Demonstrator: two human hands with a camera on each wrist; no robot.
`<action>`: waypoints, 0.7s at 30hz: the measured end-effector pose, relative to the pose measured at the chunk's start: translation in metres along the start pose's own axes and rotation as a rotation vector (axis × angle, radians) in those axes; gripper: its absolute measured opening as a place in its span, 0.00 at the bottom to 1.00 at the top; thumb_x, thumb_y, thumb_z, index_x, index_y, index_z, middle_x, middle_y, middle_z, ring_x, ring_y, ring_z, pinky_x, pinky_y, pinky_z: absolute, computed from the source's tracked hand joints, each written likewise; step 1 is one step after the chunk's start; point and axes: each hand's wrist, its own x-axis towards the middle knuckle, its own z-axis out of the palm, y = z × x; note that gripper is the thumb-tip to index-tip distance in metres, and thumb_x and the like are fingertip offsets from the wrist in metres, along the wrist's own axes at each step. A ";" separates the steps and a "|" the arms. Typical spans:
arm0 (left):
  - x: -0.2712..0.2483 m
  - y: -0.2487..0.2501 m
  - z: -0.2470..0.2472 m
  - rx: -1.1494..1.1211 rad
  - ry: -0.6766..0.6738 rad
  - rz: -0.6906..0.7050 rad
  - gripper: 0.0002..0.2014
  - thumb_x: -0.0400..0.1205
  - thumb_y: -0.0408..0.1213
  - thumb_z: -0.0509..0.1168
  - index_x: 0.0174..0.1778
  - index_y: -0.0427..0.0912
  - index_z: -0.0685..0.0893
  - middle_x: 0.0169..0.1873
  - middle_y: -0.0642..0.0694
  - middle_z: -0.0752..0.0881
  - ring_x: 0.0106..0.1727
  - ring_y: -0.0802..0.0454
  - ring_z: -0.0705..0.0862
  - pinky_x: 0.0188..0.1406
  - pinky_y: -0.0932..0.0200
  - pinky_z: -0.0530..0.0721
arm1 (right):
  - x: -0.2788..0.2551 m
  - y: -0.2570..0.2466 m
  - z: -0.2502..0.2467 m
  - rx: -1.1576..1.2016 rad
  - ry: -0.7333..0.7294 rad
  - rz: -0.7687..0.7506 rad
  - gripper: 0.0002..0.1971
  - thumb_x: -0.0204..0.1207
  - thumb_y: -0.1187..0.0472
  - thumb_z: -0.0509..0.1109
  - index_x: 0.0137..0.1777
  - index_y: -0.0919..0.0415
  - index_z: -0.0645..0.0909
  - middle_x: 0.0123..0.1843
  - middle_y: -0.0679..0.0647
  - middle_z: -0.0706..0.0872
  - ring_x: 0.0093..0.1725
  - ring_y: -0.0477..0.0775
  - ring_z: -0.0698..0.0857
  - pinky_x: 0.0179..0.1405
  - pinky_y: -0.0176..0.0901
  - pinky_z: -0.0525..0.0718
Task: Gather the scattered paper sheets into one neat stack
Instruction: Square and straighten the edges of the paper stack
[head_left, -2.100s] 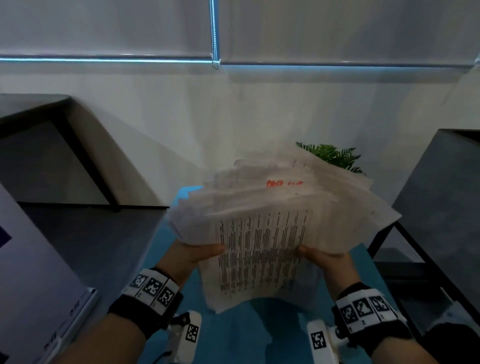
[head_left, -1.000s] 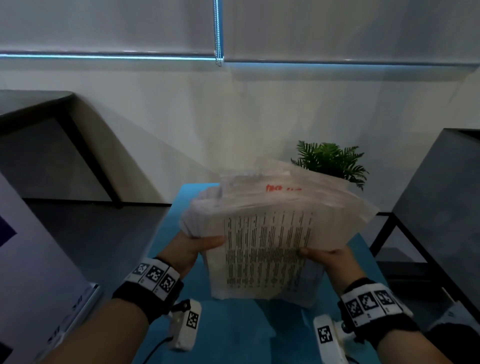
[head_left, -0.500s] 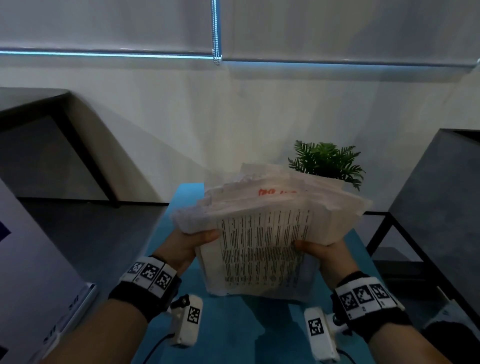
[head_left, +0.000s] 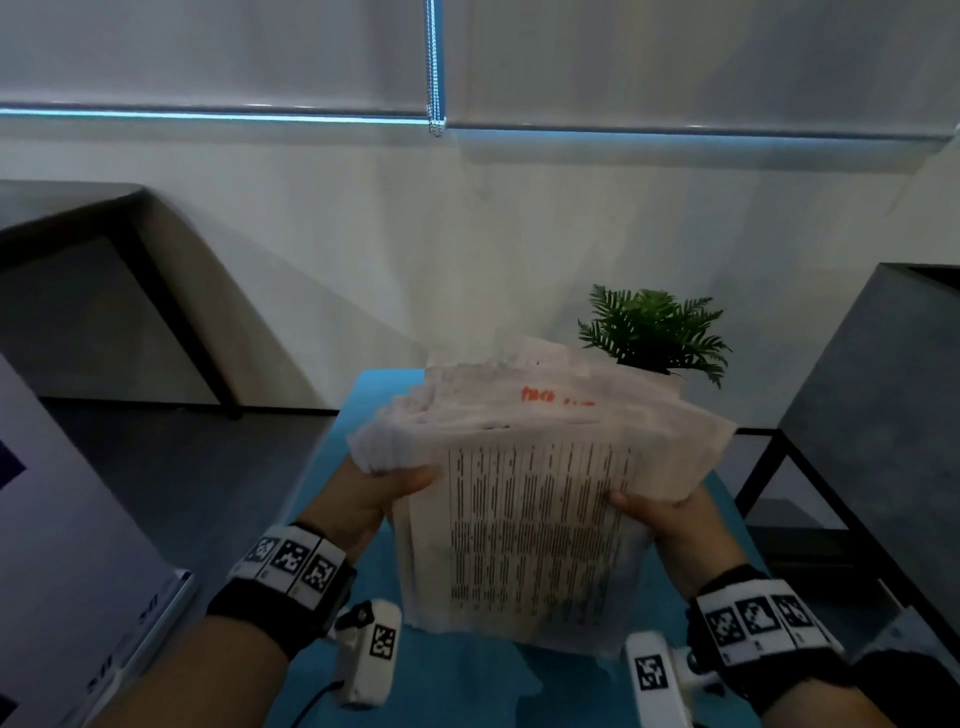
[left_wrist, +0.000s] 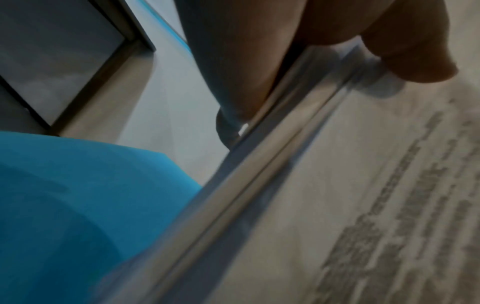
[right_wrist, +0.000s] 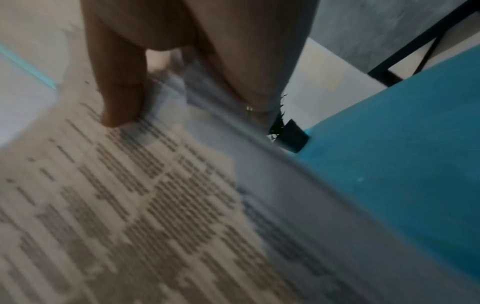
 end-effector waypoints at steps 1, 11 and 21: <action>-0.003 -0.004 -0.002 0.031 0.008 -0.024 0.41 0.51 0.35 0.86 0.63 0.41 0.82 0.56 0.39 0.89 0.58 0.43 0.88 0.55 0.47 0.87 | -0.002 0.007 -0.004 -0.034 -0.007 0.041 0.43 0.40 0.56 0.89 0.60 0.64 0.81 0.54 0.60 0.90 0.55 0.58 0.89 0.49 0.46 0.89; 0.005 0.000 0.010 0.020 0.002 0.032 0.31 0.51 0.35 0.86 0.52 0.47 0.90 0.52 0.44 0.91 0.55 0.47 0.89 0.46 0.57 0.88 | 0.007 0.002 0.007 -0.020 0.062 -0.082 0.24 0.57 0.74 0.78 0.54 0.59 0.83 0.46 0.47 0.93 0.48 0.47 0.90 0.45 0.39 0.88; 0.007 0.001 -0.007 -0.019 -0.039 0.027 0.31 0.52 0.41 0.86 0.53 0.50 0.90 0.53 0.42 0.90 0.53 0.47 0.89 0.48 0.53 0.89 | 0.004 0.003 -0.002 -0.002 -0.019 0.004 0.33 0.47 0.60 0.87 0.56 0.60 0.83 0.52 0.54 0.92 0.53 0.54 0.89 0.46 0.41 0.88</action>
